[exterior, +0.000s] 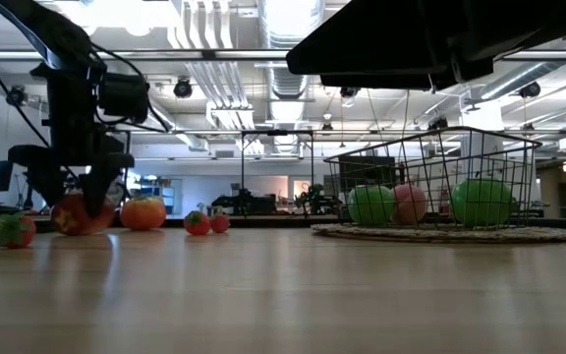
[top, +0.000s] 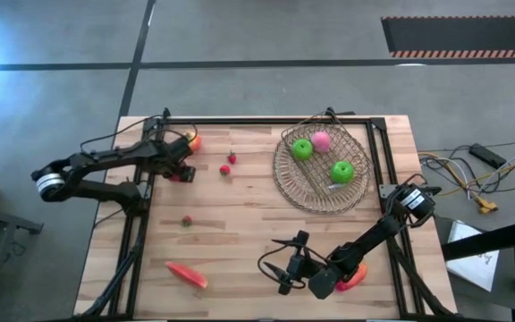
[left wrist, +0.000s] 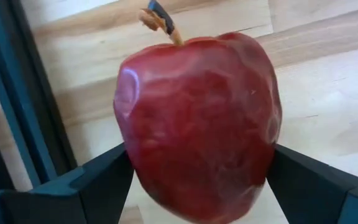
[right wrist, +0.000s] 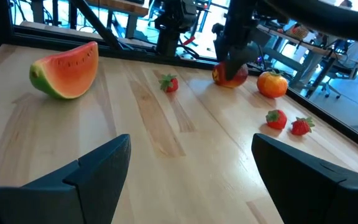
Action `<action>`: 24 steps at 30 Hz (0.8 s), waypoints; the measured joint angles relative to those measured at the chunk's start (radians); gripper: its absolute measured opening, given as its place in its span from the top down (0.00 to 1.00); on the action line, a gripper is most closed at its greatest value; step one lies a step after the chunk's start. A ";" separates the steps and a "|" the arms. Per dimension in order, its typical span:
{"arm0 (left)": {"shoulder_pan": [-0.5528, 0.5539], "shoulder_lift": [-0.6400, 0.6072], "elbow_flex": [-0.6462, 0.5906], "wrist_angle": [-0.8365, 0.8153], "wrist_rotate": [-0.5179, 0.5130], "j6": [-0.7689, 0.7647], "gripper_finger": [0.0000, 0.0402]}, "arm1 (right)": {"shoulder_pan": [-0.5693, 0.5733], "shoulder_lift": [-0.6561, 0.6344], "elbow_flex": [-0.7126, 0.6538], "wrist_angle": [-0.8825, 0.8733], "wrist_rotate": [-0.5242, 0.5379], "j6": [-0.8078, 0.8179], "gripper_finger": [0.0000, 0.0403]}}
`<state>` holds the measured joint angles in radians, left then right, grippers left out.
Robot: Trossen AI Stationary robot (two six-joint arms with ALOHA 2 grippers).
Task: Build produce basket
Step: Put the red apple into the gold wire basket
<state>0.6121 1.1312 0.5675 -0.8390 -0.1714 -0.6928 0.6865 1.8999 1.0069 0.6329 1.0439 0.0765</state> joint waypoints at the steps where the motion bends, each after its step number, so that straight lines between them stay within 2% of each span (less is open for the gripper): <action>1: 0.000 0.008 0.001 0.003 -0.005 0.012 0.20 | 0.000 0.000 0.000 0.000 0.000 0.000 0.19; 13: 0.000 0.114 0.005 0.087 0.003 0.072 0.20 | 0.000 0.000 -0.001 0.000 0.000 0.001 0.19; 24: 0.010 0.068 0.014 0.080 -0.039 0.102 0.20 | 0.000 0.000 -0.002 0.000 -0.004 0.011 0.19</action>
<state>0.6218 1.1988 0.5812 -0.7592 -0.2102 -0.5908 0.6865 1.8999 1.0050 0.6327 1.0397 0.0879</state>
